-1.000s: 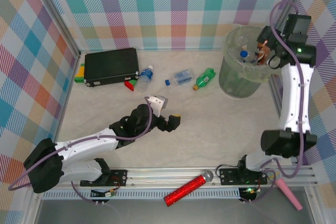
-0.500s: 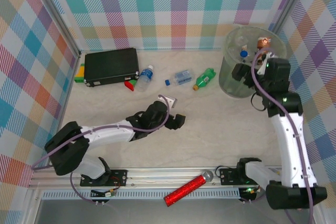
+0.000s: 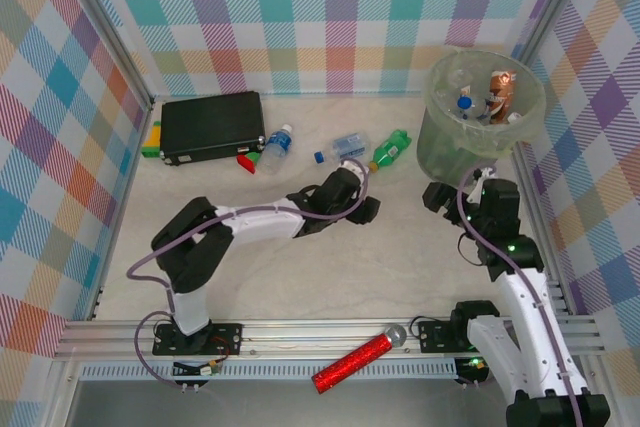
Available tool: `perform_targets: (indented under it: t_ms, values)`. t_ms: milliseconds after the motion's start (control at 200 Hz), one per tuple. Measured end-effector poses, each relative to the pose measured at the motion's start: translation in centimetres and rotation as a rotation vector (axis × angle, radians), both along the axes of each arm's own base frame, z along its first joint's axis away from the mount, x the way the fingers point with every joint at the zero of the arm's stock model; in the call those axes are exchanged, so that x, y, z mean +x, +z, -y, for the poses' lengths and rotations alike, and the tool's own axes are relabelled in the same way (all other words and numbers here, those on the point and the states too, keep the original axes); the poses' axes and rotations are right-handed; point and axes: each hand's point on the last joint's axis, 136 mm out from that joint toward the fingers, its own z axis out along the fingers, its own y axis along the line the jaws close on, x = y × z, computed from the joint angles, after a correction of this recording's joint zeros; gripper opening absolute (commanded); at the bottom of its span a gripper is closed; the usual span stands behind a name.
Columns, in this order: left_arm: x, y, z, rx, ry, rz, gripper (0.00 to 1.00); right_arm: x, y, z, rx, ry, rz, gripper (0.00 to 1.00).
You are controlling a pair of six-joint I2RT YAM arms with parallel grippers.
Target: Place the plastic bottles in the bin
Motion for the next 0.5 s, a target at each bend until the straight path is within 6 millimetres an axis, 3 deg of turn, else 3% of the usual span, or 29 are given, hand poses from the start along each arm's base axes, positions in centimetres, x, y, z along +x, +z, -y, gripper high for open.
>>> perform_targets:
  t_ms: [220, 500]
  values:
    - [4.3, -2.1, 1.2, 0.05, 0.007, -0.032, 0.74, 0.1, -3.2, 0.0, 0.028, -0.02, -0.011, 0.99]
    - [9.0, -4.0, 3.0, 0.089, -0.003, -0.056, 0.73, 0.7, -1.9, -0.1, 0.064, -0.038, 0.063, 0.99]
